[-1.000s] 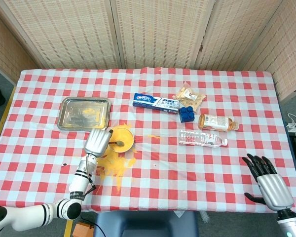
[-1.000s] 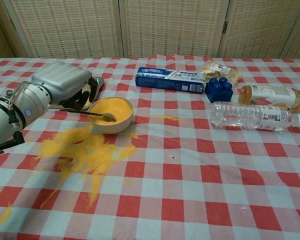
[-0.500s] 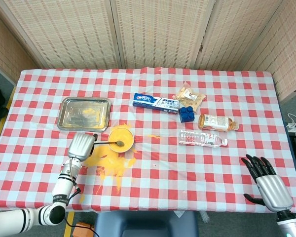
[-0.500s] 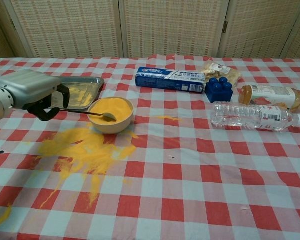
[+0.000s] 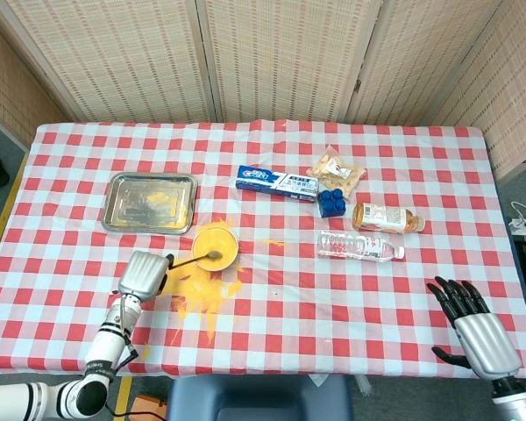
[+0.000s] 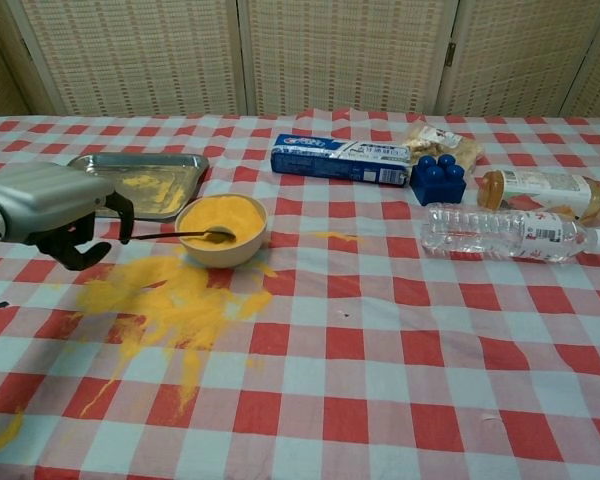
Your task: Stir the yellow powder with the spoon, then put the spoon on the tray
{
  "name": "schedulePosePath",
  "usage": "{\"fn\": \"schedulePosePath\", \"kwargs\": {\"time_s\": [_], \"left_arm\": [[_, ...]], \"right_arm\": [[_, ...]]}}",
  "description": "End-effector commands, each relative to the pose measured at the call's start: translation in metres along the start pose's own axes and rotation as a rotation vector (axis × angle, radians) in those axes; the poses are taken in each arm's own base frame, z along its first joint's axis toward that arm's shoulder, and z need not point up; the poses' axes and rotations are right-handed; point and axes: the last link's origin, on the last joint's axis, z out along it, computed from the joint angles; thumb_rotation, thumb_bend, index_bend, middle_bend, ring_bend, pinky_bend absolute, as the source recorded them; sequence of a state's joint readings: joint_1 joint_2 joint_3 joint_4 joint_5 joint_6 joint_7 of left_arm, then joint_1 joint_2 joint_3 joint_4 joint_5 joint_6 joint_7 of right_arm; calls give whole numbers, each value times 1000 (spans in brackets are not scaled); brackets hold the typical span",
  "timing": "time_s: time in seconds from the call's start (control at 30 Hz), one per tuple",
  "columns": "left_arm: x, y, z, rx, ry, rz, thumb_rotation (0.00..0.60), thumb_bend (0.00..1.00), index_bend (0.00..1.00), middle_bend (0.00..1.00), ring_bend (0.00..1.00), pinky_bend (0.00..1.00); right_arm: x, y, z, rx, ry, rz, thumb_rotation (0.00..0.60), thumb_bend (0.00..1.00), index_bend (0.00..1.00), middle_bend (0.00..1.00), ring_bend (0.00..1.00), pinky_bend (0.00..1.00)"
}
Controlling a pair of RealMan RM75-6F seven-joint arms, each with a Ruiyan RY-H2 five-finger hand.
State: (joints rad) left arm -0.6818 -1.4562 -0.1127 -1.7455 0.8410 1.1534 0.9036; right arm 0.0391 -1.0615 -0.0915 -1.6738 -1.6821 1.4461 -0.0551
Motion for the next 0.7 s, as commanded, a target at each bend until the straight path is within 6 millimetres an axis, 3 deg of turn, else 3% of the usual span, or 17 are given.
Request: {"fn": "schedulePosePath", "kwargs": {"time_s": [0.03, 0.4, 0.7], "left_arm": [[-1, 5, -8, -24, -15, -5, 600, 544, 418, 1000, 1000, 1000], [0, 34, -31, -127, -24, -31, 600, 533, 442, 1000, 1000, 1000], [2, 53, -33, -157, 57, -93, 600, 491, 449, 1000, 1000, 1000]], "right_arm": [[1, 0, -1, 4, 3, 1, 600, 22, 0, 0, 0, 0], [4, -2, -8, 23, 16, 10, 600, 22, 0, 0, 0, 0], [7, -1, -12, 33, 25, 20, 600, 22, 0, 0, 0, 0]]}}
